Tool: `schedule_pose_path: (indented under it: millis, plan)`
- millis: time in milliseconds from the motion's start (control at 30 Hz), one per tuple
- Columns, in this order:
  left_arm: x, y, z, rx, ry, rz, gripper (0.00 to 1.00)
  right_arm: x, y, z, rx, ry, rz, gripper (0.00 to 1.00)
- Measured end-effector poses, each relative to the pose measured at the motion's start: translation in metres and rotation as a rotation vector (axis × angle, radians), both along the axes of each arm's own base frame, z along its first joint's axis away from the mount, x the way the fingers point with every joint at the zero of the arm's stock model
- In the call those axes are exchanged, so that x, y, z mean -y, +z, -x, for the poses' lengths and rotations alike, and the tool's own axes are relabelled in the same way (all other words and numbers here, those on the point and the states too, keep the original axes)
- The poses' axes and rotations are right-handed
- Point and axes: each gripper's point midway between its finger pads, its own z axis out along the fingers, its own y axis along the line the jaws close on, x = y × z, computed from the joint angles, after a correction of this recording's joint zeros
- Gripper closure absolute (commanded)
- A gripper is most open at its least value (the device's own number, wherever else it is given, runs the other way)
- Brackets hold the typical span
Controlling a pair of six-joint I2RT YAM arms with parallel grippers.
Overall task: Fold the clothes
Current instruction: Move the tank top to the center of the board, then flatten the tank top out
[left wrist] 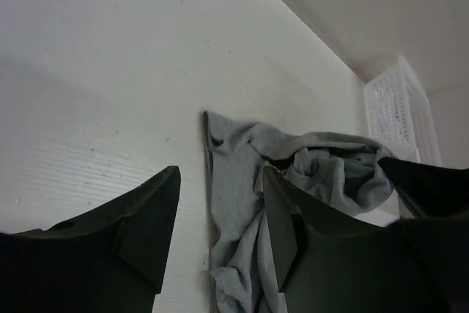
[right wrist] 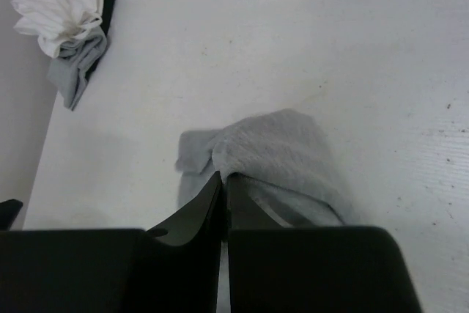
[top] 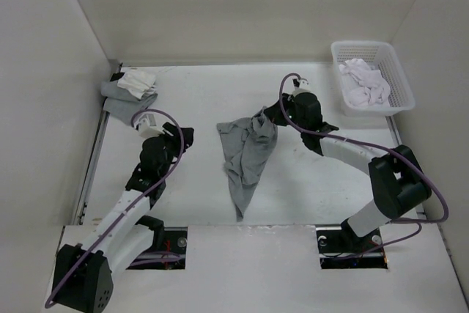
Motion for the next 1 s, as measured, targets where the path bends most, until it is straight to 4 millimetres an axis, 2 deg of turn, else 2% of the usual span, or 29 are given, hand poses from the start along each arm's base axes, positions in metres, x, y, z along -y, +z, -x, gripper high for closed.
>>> schedule_pose_path:
  millis: [67, 200, 233, 267, 333, 400, 433, 500, 533, 567, 633, 767, 800, 900, 1000]
  plan:
    - [0.007, -0.008, 0.001, -0.025, -0.019, -0.009, 0.53, -0.003, 0.010, -0.002, 0.032, 0.012, -0.022, 0.88]
    - [0.030, -0.047, 0.006, -0.143, -0.096, -0.066, 0.53, -0.005, 0.018, -0.004, 0.058, 0.011, -0.038, 0.87]
    - [0.035, -0.059, 0.006, -0.179, -0.111, -0.090, 0.54, -0.005, 0.018, -0.005, 0.053, 0.009, -0.038, 0.78]
    - [0.040, -0.069, 0.005, -0.211, -0.124, -0.111, 0.54, -0.005, 0.022, -0.013, 0.051, -0.001, -0.039, 0.63]
    - [0.049, -0.090, 0.000, -0.268, -0.144, -0.161, 0.54, -0.002, 0.027, -0.026, 0.045, -0.026, -0.042, 0.53]
    - [0.053, -0.094, -0.008, -0.277, -0.142, -0.179, 0.56, 0.004, 0.040, -0.049, 0.068, -0.078, -0.037, 0.54]
    - [0.055, -0.095, -0.015, -0.273, -0.136, -0.190, 0.57, 0.008, 0.042, -0.052, 0.074, -0.101, -0.031, 0.55]
    - [0.063, -0.093, -0.035, -0.259, -0.132, -0.213, 0.62, 0.017, 0.045, -0.051, 0.086, -0.153, -0.012, 0.78]
    - [0.067, -0.093, -0.044, -0.251, -0.135, -0.227, 0.65, 0.017, 0.045, -0.049, 0.093, -0.157, -0.009, 0.85]
    - [0.071, -0.091, -0.051, -0.242, -0.138, -0.234, 0.67, 0.015, 0.040, -0.038, 0.091, -0.157, -0.006, 0.91]
    - [0.081, -0.091, -0.063, -0.229, -0.160, -0.263, 0.72, 0.009, 0.021, -0.006, 0.057, -0.133, 0.009, 0.93]
    - [0.101, -0.095, -0.072, -0.214, -0.214, -0.342, 0.73, -0.001, -0.029, 0.060, -0.043, -0.050, 0.044, 0.88]
    - [0.108, -0.096, -0.074, -0.210, -0.233, -0.380, 0.74, 0.000, -0.047, 0.085, -0.082, -0.026, 0.053, 0.86]
    - [0.120, -0.099, -0.079, -0.199, -0.270, -0.464, 0.74, 0.003, -0.072, 0.119, -0.140, 0.002, 0.067, 0.85]
    - [0.127, -0.099, -0.084, -0.182, -0.294, -0.547, 0.74, 0.003, -0.082, 0.131, -0.166, 0.013, 0.069, 0.84]
